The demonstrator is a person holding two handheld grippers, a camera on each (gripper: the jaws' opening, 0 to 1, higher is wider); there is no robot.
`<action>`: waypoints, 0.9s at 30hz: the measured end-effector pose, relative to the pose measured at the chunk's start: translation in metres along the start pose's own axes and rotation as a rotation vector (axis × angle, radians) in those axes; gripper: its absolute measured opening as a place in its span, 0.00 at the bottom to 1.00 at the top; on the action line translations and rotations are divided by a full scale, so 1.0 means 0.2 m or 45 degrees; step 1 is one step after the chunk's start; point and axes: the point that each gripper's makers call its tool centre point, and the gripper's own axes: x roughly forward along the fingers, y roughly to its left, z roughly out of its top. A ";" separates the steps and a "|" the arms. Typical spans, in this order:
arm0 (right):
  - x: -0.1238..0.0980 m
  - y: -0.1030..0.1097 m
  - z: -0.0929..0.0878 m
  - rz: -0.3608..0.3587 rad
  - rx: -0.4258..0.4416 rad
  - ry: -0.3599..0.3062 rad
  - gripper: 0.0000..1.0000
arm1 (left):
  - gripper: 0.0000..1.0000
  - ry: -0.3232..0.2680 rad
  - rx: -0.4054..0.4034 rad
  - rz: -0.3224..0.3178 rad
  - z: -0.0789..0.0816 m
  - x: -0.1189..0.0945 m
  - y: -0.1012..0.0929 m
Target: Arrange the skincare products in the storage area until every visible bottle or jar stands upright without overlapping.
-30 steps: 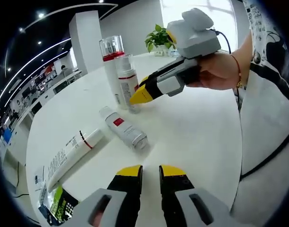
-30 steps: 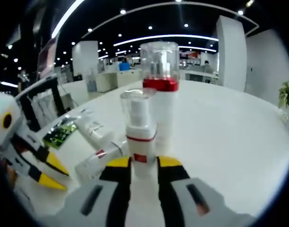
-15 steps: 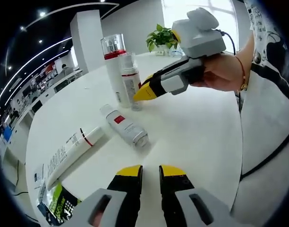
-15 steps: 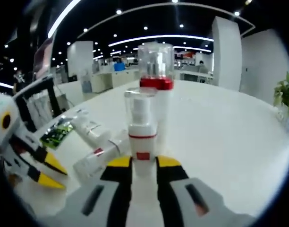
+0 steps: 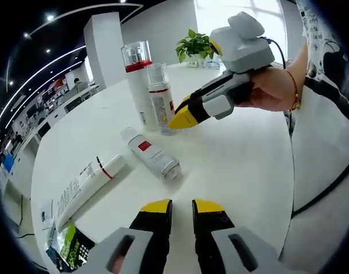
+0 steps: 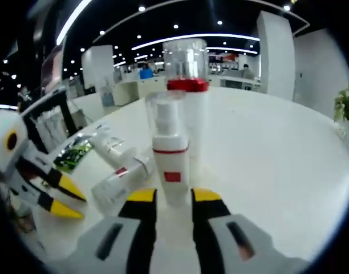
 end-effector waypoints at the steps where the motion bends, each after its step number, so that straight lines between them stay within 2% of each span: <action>1: 0.00 0.01 -0.01 0.011 -0.021 0.001 0.22 | 0.15 -0.002 -0.005 -0.001 0.00 0.00 0.00; 8: -0.01 0.02 -0.01 0.027 -0.080 -0.002 0.21 | 0.15 -0.003 -0.017 0.003 -0.01 0.00 0.01; 16: 0.00 0.02 0.01 0.037 -0.096 -0.010 0.21 | 0.15 -0.003 -0.021 -0.005 0.00 0.01 0.01; 27: -0.01 0.04 -0.02 0.041 -0.120 0.012 0.20 | 0.15 -0.011 -0.038 -0.006 0.01 0.01 0.01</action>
